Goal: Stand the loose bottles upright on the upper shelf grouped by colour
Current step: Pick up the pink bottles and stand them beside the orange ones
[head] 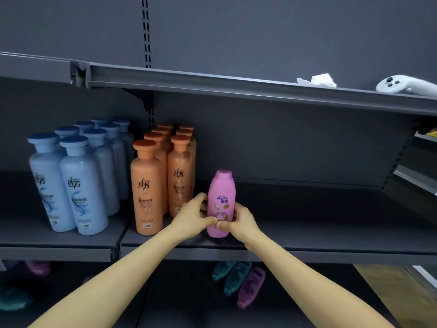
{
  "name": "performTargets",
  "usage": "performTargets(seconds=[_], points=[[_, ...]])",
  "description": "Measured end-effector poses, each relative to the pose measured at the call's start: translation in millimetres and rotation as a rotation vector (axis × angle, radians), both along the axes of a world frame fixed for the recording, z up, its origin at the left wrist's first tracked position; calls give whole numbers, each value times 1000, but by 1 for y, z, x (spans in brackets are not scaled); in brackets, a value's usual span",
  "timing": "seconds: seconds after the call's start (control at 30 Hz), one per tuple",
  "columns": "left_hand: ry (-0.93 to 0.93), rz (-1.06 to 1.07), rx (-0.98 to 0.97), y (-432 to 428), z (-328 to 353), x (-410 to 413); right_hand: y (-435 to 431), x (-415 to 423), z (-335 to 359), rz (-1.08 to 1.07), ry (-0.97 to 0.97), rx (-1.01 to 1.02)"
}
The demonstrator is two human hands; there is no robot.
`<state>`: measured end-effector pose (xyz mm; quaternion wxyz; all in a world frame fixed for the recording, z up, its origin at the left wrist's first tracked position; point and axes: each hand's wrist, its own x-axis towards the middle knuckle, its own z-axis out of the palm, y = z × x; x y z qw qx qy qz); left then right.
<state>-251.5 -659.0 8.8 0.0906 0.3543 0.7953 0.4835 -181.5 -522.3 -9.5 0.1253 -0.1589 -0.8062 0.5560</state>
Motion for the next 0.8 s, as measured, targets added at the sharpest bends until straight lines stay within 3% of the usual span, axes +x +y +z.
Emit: performTargets(seconds=[0.23,0.43,0.8], points=[[-33,34,-80,7,-13,-9,10,-12,-4,-32,-17,21],[-127,21,-56,11,-23,-11,18,-22,-2,-69,-41,24],[-127,20,-27,13,-32,-17,23,-40,-6,-86,-51,52]])
